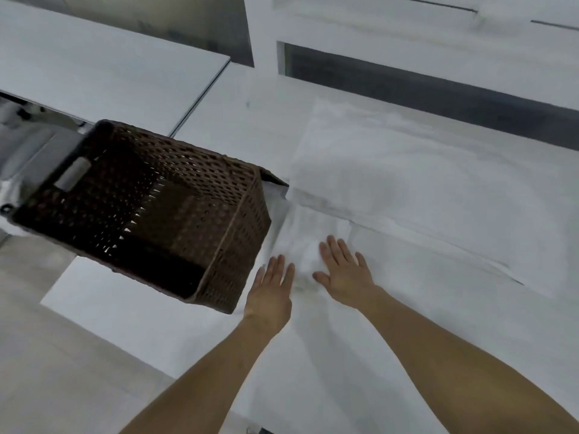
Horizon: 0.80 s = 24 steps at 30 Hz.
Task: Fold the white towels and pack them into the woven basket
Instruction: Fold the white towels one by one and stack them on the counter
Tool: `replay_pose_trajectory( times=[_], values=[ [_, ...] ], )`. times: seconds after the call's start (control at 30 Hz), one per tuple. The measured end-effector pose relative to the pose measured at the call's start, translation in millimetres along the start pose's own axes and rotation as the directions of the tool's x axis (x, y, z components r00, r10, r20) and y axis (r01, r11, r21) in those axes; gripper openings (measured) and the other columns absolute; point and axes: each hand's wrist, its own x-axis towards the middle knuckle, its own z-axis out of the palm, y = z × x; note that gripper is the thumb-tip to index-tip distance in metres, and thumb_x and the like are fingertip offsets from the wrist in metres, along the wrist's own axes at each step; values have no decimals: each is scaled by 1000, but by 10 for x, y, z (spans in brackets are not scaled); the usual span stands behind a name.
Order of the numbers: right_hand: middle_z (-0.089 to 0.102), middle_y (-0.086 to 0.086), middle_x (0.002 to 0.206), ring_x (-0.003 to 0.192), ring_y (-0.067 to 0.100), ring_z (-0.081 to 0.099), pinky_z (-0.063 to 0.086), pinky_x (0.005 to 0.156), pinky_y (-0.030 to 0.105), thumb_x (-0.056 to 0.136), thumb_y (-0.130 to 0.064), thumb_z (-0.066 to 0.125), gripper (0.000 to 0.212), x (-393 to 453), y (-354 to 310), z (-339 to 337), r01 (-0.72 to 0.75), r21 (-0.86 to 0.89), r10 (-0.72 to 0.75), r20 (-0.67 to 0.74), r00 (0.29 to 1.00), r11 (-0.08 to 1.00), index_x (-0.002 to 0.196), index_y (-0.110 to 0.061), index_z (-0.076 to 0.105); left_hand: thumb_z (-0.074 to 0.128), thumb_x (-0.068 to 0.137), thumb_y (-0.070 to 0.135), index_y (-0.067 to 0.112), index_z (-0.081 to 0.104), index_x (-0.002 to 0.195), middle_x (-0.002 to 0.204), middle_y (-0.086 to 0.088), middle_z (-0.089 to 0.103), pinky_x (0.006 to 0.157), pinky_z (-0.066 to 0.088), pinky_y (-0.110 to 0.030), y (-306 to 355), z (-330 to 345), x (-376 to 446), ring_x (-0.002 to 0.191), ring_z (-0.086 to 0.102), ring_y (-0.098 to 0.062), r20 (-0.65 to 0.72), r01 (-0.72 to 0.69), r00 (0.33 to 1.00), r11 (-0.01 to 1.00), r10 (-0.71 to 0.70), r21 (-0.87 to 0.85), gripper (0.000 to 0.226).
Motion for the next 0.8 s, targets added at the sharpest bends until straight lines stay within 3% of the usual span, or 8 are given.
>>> replay_pose_trajectory(
  times=[0.37,0.5,0.63,0.8],
  values=[
    [-27,-5,167,156,17,-19,1,127,51,103,-64,23,78,236,-237,-93,8,35,-7,-27,1000,999,163,-28,-11,36,104,30,17,-14,160,166,-17,-20,127,4,-45,-166,-144,178,155,-16,-31,61,35,997,998,-37,47,76],
    [6,-1,172,159,18,2,13,127,47,106,-54,31,63,58,-161,-177,6,81,5,-146,989,997,161,-25,22,37,104,29,19,-5,162,168,-17,-12,127,4,-46,-59,-223,141,156,-10,-31,29,3,1000,999,-2,-42,72],
    [40,2,161,152,22,31,29,119,45,105,-44,42,47,-311,193,-212,-91,111,121,-307,944,990,148,-25,47,34,106,30,22,3,162,170,-12,-3,126,6,-46,266,-308,171,157,-4,-29,-7,-79,997,991,78,-108,65],
    [53,4,151,141,25,47,38,111,45,103,-38,50,42,-829,870,-225,-244,172,291,-355,888,954,141,-23,57,37,106,32,21,15,161,169,-12,6,126,12,-49,898,-442,397,157,2,-31,-37,-227,974,963,224,-143,60]
  ],
)
